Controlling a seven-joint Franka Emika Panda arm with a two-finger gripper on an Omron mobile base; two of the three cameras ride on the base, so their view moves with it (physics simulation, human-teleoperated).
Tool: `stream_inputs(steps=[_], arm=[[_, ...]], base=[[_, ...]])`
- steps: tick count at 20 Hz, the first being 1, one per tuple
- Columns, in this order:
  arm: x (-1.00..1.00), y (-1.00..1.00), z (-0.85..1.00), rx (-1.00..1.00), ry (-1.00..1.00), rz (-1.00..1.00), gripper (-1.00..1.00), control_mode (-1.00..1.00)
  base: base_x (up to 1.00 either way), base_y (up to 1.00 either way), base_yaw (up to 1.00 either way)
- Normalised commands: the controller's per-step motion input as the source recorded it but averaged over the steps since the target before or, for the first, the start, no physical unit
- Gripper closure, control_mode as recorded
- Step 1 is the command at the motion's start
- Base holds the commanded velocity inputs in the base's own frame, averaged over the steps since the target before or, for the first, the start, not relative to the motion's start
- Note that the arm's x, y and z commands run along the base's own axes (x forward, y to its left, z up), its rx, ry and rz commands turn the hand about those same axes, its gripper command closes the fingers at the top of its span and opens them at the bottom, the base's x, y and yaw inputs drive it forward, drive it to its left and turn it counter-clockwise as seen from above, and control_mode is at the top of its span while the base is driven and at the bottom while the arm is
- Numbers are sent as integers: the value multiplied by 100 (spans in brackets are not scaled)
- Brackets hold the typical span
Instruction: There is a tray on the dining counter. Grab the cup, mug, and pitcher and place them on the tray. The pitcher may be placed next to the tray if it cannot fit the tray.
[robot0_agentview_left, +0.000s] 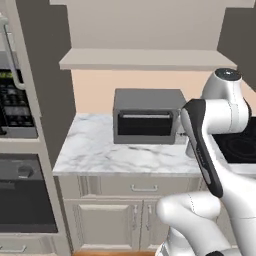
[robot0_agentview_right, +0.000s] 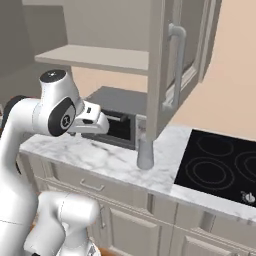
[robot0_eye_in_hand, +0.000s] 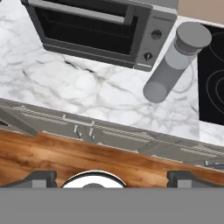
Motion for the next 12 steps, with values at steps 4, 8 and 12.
stream_inputs(steps=[4, 8, 12], arm=[[0, 0, 0, 0, 0, 0, -100, 100], [0, 0, 0, 0, 0, 0, -100, 100], [0, 0, 0, 0, 0, 0, -100, 100]], base=[[3, 33, -44], [0, 31, -43], [2, 29, -43]])
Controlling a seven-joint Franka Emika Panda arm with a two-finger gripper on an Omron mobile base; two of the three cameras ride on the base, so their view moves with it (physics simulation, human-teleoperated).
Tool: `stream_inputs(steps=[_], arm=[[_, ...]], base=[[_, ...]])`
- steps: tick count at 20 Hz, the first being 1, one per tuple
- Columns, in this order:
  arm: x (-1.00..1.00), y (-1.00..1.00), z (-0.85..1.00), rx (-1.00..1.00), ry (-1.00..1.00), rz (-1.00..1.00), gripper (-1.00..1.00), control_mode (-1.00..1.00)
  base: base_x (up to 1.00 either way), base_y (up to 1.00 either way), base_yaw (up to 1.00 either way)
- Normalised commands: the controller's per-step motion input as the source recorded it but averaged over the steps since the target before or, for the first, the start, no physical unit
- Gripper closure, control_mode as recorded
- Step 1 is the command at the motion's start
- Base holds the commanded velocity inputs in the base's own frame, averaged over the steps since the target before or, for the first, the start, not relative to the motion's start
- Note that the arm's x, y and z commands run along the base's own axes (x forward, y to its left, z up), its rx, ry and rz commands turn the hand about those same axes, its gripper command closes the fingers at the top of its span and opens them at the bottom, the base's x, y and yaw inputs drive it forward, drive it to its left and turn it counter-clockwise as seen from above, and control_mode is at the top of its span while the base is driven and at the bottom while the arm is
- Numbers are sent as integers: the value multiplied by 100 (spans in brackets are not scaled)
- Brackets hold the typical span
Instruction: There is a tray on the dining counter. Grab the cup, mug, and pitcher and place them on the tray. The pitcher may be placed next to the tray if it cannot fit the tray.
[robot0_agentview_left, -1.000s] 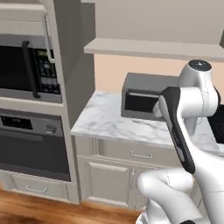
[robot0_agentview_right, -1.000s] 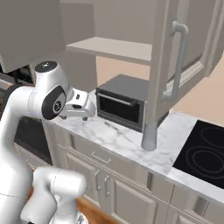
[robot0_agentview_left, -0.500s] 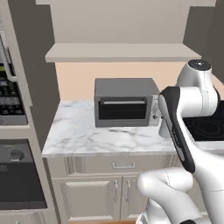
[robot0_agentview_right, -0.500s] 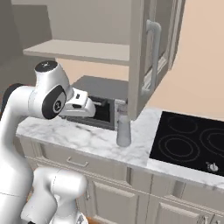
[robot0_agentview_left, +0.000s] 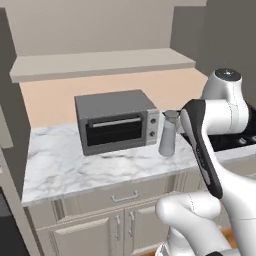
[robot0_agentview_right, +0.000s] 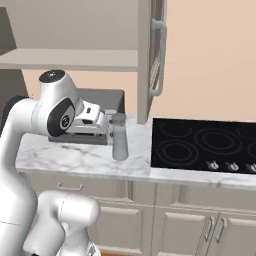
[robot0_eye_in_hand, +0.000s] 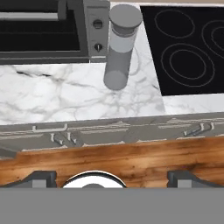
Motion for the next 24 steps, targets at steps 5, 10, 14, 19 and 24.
stream_inputs(steps=[5, 10, 14, 19, 24], arm=[[0, 0, 0, 0, 0, 0, -100, 100], [0, 0, 0, 0, 0, 0, -100, 100], [0, 0, 0, 0, 0, 0, -100, 100], [0, 0, 0, 0, 0, 0, -100, 100], [0, 0, 0, 0, 0, 0, -100, 100]], base=[[18, 14, -34], [34, 3, -14], [67, 16, 2], [45, -10, 30], [21, -38, 40]])
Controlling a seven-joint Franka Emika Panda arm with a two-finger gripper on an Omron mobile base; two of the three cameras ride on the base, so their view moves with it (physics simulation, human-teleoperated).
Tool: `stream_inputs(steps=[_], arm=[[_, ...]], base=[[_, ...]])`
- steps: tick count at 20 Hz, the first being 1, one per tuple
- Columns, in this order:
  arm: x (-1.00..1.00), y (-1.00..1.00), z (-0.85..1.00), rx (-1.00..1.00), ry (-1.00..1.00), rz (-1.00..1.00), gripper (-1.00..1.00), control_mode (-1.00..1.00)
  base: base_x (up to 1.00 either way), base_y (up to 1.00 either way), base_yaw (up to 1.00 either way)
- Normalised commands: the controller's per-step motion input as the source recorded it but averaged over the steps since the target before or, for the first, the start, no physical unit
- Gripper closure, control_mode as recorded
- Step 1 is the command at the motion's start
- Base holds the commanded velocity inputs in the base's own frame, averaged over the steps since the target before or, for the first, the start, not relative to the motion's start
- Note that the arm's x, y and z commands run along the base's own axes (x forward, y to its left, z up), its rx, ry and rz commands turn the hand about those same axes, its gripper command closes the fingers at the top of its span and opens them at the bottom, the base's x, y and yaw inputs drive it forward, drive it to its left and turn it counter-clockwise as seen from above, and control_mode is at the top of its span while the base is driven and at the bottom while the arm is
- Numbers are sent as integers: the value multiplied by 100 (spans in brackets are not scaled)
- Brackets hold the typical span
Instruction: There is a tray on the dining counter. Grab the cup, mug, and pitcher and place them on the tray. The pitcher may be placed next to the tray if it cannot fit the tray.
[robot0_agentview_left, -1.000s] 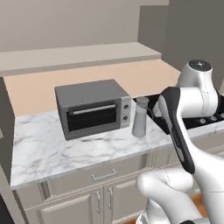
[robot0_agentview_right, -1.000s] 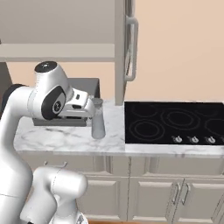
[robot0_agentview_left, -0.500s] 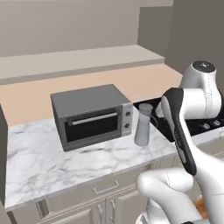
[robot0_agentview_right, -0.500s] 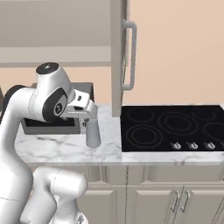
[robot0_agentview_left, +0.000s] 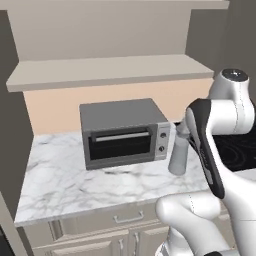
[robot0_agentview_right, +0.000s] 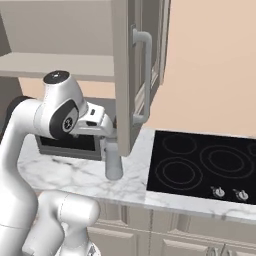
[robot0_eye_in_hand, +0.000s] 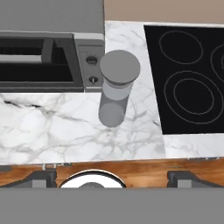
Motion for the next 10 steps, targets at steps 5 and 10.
stream_inputs(steps=[5, 10], arm=[[0, 0, 0, 0, 0, 0, -100, 100], [0, 0, 0, 0, 0, 0, -100, 100]], base=[[13, -5, 19], [11, 0, 3]])
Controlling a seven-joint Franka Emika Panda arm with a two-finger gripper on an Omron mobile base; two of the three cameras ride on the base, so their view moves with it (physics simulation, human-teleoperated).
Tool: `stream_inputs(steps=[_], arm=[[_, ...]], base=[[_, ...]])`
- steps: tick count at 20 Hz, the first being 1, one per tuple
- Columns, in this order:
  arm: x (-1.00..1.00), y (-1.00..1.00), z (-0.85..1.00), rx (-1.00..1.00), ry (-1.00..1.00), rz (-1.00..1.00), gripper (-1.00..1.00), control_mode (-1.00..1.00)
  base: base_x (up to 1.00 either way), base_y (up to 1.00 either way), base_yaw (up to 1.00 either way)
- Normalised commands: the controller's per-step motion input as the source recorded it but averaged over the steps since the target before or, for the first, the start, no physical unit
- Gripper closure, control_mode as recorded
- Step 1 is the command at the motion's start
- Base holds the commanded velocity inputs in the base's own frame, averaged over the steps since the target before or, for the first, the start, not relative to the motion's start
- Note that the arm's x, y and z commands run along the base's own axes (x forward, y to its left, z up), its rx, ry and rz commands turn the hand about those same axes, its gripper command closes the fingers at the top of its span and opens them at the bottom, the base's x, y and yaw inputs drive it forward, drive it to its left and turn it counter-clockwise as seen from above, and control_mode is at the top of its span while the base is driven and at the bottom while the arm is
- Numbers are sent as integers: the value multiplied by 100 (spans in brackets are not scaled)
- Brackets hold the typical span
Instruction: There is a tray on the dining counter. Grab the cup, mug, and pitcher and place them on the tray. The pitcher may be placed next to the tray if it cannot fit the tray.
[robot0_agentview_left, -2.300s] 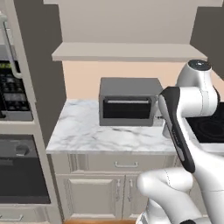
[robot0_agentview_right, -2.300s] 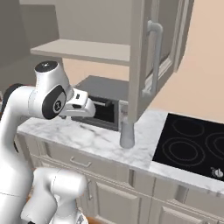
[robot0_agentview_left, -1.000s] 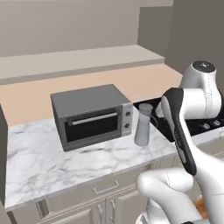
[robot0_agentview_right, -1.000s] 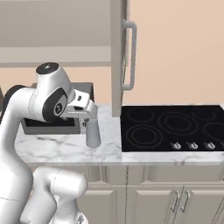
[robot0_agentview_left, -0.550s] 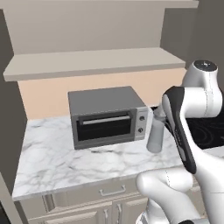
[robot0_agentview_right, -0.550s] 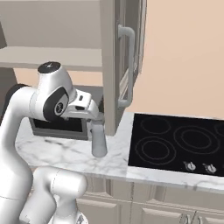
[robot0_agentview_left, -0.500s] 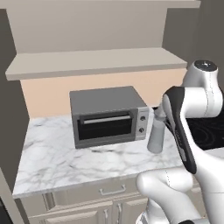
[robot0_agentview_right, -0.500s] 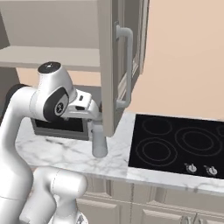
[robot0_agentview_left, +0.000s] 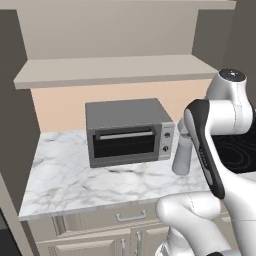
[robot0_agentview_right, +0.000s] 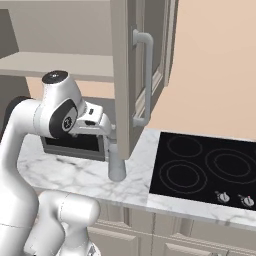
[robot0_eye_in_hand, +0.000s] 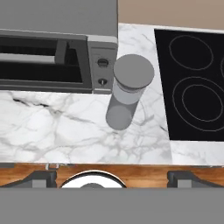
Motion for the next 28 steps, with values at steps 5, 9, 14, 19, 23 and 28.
stream_inputs(steps=[5, 9, 14, 19, 23, 28], arm=[[6, -5, -6, 0, 0, 1, -100, -100], [27, -32, -19, 0, 0, 6, -100, -100], [31, -27, -26, 0, 2, 7, -100, -100], [24, -21, -36, 0, 6, 10, -100, -100], [20, -26, -38, 0, 5, 12, -100, -100], [17, -15, -30, 0, 5, 7, -100, -100]], base=[[5, 0, 0], [0, 0, 0], [0, 0, 0], [0, 0, 0], [0, 0, 0], [0, 0, 0]])
